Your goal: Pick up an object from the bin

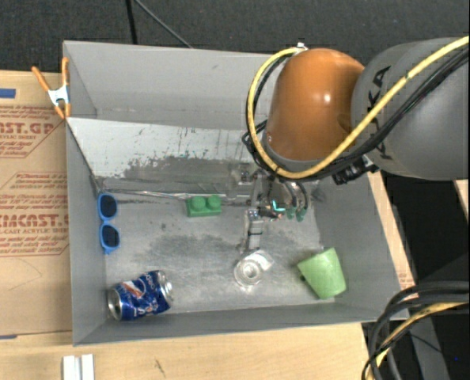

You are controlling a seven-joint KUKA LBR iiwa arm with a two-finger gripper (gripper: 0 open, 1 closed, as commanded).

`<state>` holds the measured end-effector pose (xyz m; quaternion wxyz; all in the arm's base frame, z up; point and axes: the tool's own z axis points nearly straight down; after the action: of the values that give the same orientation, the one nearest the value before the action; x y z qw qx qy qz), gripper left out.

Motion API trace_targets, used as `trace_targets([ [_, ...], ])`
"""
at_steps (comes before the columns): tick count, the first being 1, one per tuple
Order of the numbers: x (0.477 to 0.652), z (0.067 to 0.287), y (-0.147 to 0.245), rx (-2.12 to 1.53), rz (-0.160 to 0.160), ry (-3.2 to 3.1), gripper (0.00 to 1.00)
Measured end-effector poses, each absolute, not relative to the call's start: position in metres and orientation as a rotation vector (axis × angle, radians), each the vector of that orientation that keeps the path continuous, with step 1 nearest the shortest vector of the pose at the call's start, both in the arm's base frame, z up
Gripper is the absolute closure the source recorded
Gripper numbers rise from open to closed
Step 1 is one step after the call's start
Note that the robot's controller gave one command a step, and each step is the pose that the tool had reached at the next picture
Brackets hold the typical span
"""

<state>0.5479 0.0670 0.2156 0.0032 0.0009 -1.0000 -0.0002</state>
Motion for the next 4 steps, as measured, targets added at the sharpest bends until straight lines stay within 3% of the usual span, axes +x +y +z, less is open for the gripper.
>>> trace_targets([
  [1, 0.549, 0.22, 0.067, 0.0, -0.001, -3.143, 1.0],
  [2, 0.551, 0.147, 0.11, 0.557, -0.003, -3.089, 1.0],
  [3, 0.552, 0.149, 0.109, 0.552, -0.002, -3.092, 0.0],
  [4, 0.577, 0.162, 0.212, 0.754, -0.007, -3.056, 0.0],
])
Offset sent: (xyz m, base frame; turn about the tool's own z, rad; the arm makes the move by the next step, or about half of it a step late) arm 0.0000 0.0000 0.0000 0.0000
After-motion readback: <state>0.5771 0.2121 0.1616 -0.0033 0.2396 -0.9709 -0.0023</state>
